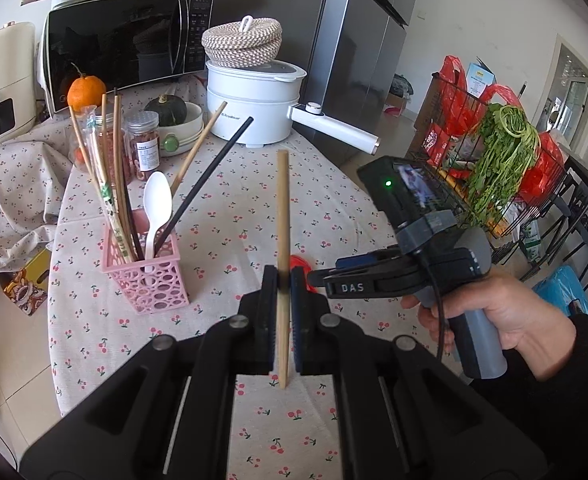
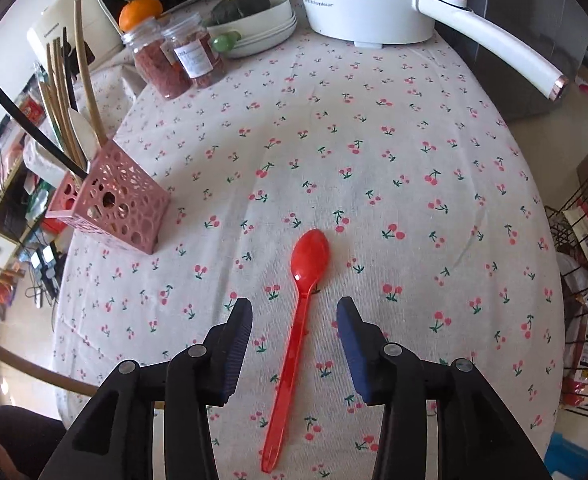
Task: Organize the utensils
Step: 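Hold the chopstick upright with the left tool while the right tool holds the red spoon, then lower the chopstick into the caddy with the left tool while the right tool carries the spoon over, then lower the red spoon into the caddy and open the right tool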
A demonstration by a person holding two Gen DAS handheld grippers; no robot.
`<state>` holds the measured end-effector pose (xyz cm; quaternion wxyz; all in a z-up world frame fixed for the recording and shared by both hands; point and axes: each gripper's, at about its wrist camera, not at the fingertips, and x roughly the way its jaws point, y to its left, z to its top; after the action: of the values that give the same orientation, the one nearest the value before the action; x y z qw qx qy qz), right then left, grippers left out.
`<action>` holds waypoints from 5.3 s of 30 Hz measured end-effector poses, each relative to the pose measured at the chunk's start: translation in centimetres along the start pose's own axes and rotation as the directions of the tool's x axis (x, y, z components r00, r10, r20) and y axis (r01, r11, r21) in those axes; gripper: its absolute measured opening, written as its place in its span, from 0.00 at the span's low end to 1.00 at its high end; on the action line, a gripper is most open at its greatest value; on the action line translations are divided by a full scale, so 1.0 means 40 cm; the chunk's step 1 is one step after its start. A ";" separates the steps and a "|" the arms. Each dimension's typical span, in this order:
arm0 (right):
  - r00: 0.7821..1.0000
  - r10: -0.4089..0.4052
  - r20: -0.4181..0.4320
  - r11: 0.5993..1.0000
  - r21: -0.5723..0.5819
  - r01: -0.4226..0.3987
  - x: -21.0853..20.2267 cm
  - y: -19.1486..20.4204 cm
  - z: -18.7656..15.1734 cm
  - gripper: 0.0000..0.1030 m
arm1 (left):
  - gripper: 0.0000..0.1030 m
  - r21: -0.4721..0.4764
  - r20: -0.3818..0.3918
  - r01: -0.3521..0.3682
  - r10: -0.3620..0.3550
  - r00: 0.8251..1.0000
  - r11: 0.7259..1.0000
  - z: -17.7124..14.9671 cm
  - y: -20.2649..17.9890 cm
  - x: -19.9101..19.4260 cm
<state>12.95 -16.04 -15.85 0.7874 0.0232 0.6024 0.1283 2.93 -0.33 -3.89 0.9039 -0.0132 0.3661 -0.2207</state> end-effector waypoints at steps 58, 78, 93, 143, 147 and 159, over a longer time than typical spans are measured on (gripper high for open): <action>0.999 -0.053 0.011 0.998 -0.033 0.054 0.100 -0.005 0.048 0.04 | 0.07 -0.036 0.005 -0.017 0.017 1.000 0.999 0.007 0.031 -0.003; 0.942 0.100 0.320 0.995 -0.023 -0.097 -0.190 -0.016 -0.020 0.04 | 0.07 -0.032 0.043 -0.007 0.008 0.999 0.999 0.020 0.017 -0.023; 0.784 0.234 0.576 0.970 -0.079 -0.231 -0.385 0.010 -0.057 0.04 | 0.07 -0.042 0.189 0.019 -0.010 0.982 0.999 0.068 0.024 -0.122; 0.429 -0.035 0.903 0.996 -0.004 0.091 -0.193 0.429 0.047 0.05 | 0.58 -0.350 0.120 -0.158 0.211 0.970 0.923 0.094 0.404 -0.095; 0.454 -0.008 0.891 0.997 -0.025 0.066 -0.193 0.424 0.047 0.23 | 0.64 -0.345 0.111 -0.163 0.213 0.971 0.924 0.093 0.404 -0.092; 0.527 -0.010 0.850 1.000 -0.004 0.027 -0.362 0.331 0.021 0.81 | 0.98 -0.351 0.074 -0.211 0.251 0.965 0.912 0.076 0.358 -0.106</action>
<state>7.97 -6.48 0.56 0.9825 0.0695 0.1429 0.0976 7.84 13.92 -1.55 0.9277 -0.1389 0.3437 -0.0444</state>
